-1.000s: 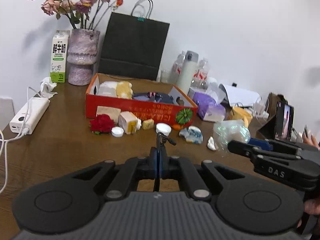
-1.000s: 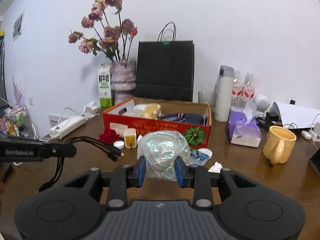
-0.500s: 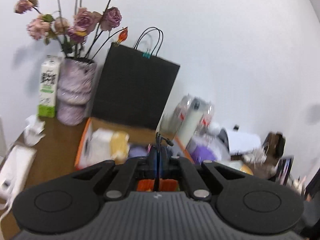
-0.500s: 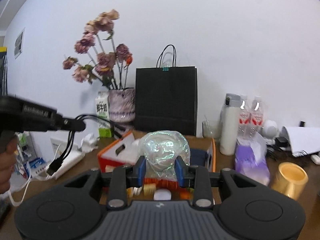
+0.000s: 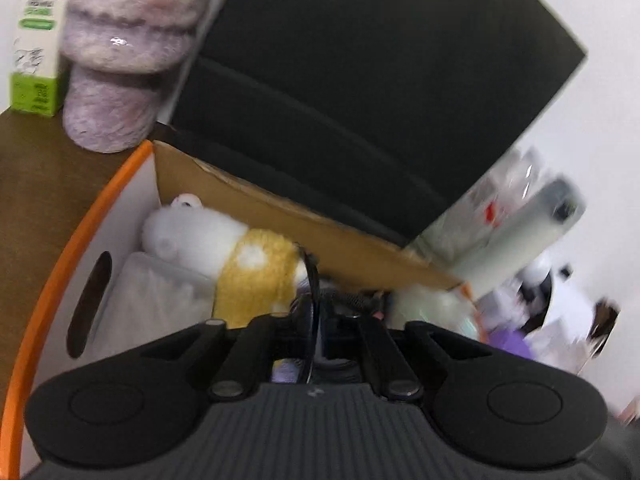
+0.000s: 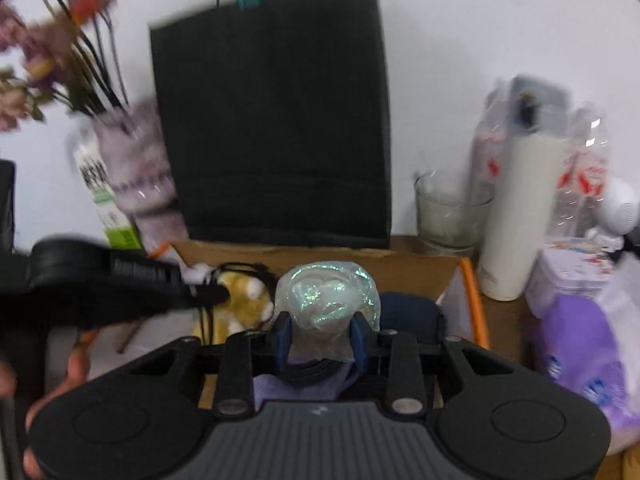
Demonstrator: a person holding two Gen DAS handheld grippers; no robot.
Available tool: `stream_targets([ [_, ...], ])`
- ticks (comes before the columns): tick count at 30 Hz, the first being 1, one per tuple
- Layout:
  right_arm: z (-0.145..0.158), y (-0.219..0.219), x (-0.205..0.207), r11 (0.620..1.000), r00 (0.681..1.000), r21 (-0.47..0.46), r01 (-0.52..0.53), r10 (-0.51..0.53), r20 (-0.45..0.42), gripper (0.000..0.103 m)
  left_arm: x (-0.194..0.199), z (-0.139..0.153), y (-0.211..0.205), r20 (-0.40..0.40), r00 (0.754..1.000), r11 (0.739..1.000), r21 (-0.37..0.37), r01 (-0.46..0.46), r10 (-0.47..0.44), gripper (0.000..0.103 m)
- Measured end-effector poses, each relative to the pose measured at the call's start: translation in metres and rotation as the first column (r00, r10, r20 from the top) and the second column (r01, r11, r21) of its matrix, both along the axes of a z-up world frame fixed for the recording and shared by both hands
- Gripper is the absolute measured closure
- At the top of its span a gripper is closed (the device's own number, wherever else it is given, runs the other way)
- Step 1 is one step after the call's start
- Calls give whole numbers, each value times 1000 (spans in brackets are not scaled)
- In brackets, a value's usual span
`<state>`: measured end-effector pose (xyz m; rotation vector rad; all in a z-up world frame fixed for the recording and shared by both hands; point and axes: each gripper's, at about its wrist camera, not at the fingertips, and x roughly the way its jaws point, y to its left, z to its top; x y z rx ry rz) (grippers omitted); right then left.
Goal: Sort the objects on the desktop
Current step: 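Carry the bag and cable into the box while both tools open to release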
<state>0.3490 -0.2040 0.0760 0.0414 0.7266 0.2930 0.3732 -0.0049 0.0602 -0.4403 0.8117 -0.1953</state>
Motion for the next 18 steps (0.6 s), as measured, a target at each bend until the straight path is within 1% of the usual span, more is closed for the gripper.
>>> stream_targets([
  [1,-7,2,13,1000,999,20,-6,6,-32,73,0,0,-3,9,1000,998,66,1,-2,86],
  [3,-21,9,34,999,994,34,-17,21,-109,68,-5,3,-6,46,999,989,145,0,-7,61],
  [4,-25,10,40,999,991,34,-15,19,-131,67,-9,7,-5,66,998,986,167,0,-11,56],
  [5,-28,11,43,1000,990,21,-9,12,-141,64,-12,12,-4,82,996,985,173,4,-19,52],
  [6,-27,11,42,1000,990,9,0,1,-138,54,-16,16,-2,97,995,983,182,10,-28,50],
  [8,-20,7,33,1000,995,27,6,-4,-95,41,-24,26,-2,123,991,978,205,28,-54,48],
  [10,-10,1,22,1000,998,27,15,-13,-57,39,-34,32,-5,144,988,968,251,25,-63,42],
  [11,-5,-2,17,1000,999,14,24,-23,-47,39,-36,38,-9,145,988,960,280,5,-48,36],
  [12,1,-5,10,999,999,-7,34,-34,-34,39,-38,41,-10,138,990,951,308,-12,-32,34],
  [14,11,-11,-2,998,998,-46,53,-54,-13,39,-44,45,-12,107,994,933,358,-32,-7,33],
  [15,15,-13,-9,996,998,-68,65,-65,-3,39,-49,45,-13,90,996,927,374,-37,4,31],
  [17,21,-21,-26,990,996,-108,89,-88,14,37,-66,44,-10,64,997,910,410,-60,37,27],
  [18,23,-26,-36,987,995,-125,104,-102,23,36,-78,41,-8,59,997,900,430,-78,58,26],
])
